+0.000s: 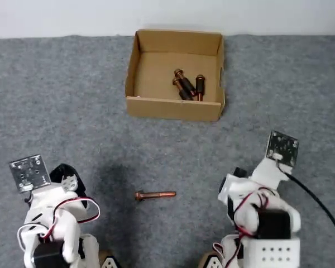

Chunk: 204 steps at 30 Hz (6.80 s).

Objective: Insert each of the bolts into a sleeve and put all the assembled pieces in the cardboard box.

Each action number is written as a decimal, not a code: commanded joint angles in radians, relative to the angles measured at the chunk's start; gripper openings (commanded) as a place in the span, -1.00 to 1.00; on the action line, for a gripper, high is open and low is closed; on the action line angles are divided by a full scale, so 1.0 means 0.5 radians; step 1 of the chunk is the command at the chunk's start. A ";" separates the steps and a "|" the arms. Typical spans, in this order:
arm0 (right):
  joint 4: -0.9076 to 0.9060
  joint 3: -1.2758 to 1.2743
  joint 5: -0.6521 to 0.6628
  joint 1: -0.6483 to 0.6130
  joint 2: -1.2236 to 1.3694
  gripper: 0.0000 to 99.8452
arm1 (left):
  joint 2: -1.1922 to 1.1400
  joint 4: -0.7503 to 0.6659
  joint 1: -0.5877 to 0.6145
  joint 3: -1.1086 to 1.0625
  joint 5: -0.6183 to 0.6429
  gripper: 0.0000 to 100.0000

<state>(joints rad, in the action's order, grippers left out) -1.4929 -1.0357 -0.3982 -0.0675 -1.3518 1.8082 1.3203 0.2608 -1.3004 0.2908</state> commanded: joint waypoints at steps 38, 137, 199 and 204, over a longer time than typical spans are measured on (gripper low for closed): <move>0.054 -0.221 0.071 0.121 -0.667 -0.98 | -3.330 0.752 -1.252 1.738 1.252 -0.46; 0.054 -0.230 0.071 0.118 -0.667 -0.98 | -4.124 0.255 -1.221 2.205 1.310 -0.45; 0.054 -0.239 0.068 0.118 -0.667 -0.98 | -4.483 -0.040 -0.994 2.291 1.405 -0.99; 0.054 -0.224 0.104 0.106 -0.667 -0.98 | -4.450 0.328 -0.994 2.570 1.313 -0.99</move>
<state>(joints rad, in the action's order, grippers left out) -1.4899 -1.1554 -0.3751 -0.0153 -1.6817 -0.4381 1.3725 -0.2654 -0.0974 0.9889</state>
